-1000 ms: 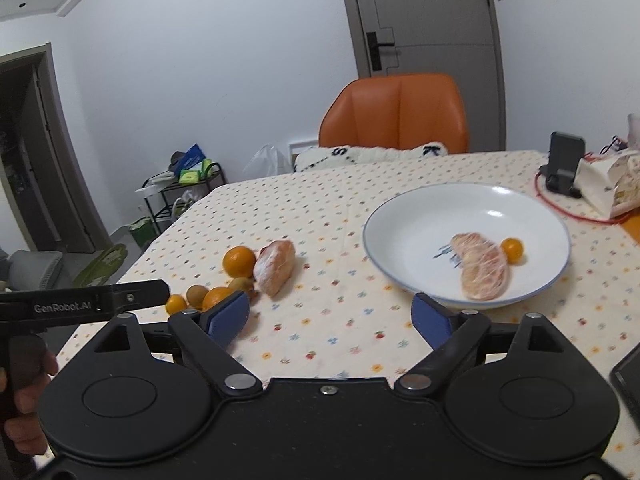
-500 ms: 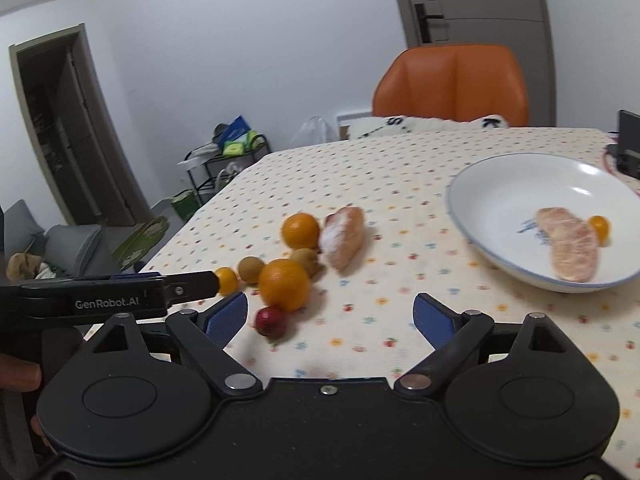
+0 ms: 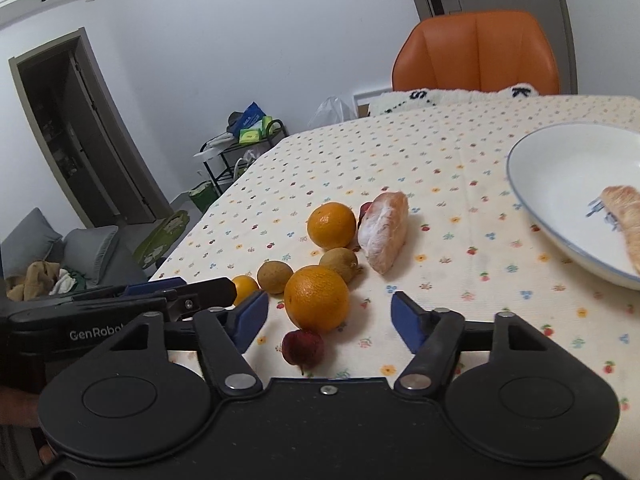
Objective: Organize fruits
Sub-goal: 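Grasp a large orange with the right gripper while the left gripper grasps a kumquat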
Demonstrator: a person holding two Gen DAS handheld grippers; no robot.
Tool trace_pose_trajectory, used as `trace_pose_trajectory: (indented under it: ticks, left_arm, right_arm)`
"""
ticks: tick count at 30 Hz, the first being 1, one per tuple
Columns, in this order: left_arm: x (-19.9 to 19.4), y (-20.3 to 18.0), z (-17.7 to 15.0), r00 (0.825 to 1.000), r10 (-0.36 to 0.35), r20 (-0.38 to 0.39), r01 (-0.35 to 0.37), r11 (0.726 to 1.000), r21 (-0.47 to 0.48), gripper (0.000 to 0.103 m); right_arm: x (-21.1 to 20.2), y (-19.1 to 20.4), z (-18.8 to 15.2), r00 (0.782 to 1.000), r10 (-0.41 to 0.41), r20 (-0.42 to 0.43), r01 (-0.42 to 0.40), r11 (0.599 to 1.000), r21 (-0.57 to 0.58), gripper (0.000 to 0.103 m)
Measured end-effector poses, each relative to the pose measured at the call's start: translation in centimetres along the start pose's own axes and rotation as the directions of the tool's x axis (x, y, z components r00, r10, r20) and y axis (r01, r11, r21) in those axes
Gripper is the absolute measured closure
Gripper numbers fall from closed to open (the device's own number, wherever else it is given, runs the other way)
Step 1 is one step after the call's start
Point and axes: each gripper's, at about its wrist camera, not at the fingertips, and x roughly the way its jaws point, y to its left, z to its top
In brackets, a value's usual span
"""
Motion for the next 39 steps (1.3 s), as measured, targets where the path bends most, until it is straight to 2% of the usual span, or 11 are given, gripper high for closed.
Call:
trace_pose_trajectory:
  ticks: [1, 3, 5, 17, 18, 20, 21, 29, 39]
  left_arm:
    - [0.1, 0.0, 0.0, 1.000, -0.002, -0.002, 0.002, 1.000, 0.000, 0.041]
    - [0.4, 0.0, 0.0, 1.000, -0.004, -0.007, 0.004, 1.000, 0.002, 0.044]
    - [0.6, -0.1, 0.1, 1.000, -0.007, -0.011, 0.007, 1.000, 0.005, 0.047]
    - [2.0, -0.8, 0.0, 1.000, -0.011, -0.021, 0.012, 1.000, 0.012, 0.062]
    - [2.1, -0.9, 0.1, 1.000, -0.012, -0.021, 0.012, 1.000, 0.012, 0.065]
    - [2.1, -0.9, 0.1, 1.000, -0.017, -0.024, 0.017, 1.000, 0.010, 0.079]
    - [2.0, -0.9, 0.1, 1.000, -0.018, -0.023, 0.019, 1.000, 0.008, 0.081]
    - [0.3, -0.9, 0.8, 1.000, -0.002, 0.016, 0.002, 1.000, -0.001, 0.081]
    - [-0.8, -3.3, 1.5, 0.998, -0.033, 0.045, 0.032, 0.999, 0.032, 0.081]
  right_arm:
    - [0.3, -0.1, 0.0, 1.000, 0.006, -0.005, -0.006, 1.000, 0.007, 0.044]
    - [0.7, -0.4, 0.0, 1.000, 0.018, -0.017, -0.018, 1.000, 0.022, 0.063]
    - [0.7, -0.5, 0.0, 0.998, 0.055, -0.015, -0.054, 0.998, 0.038, 0.069]
    - [-1.3, -1.9, 0.2, 1.000, -0.011, 0.027, 0.010, 0.999, 0.041, 0.069]
    - [-1.5, -2.0, 0.2, 0.999, -0.015, 0.030, 0.014, 0.999, 0.042, 0.069]
    - [-1.8, -2.2, 0.3, 0.999, -0.021, 0.035, 0.020, 0.999, 0.044, 0.069]
    - [-1.9, -2.3, 0.3, 0.999, -0.023, 0.038, 0.021, 0.999, 0.046, 0.069]
    - [-3.1, -3.0, 0.4, 0.997, -0.034, 0.072, 0.030, 0.998, 0.057, 0.070]
    - [-5.3, -4.1, 0.6, 0.991, -0.060, 0.122, 0.052, 0.996, 0.070, 0.070]
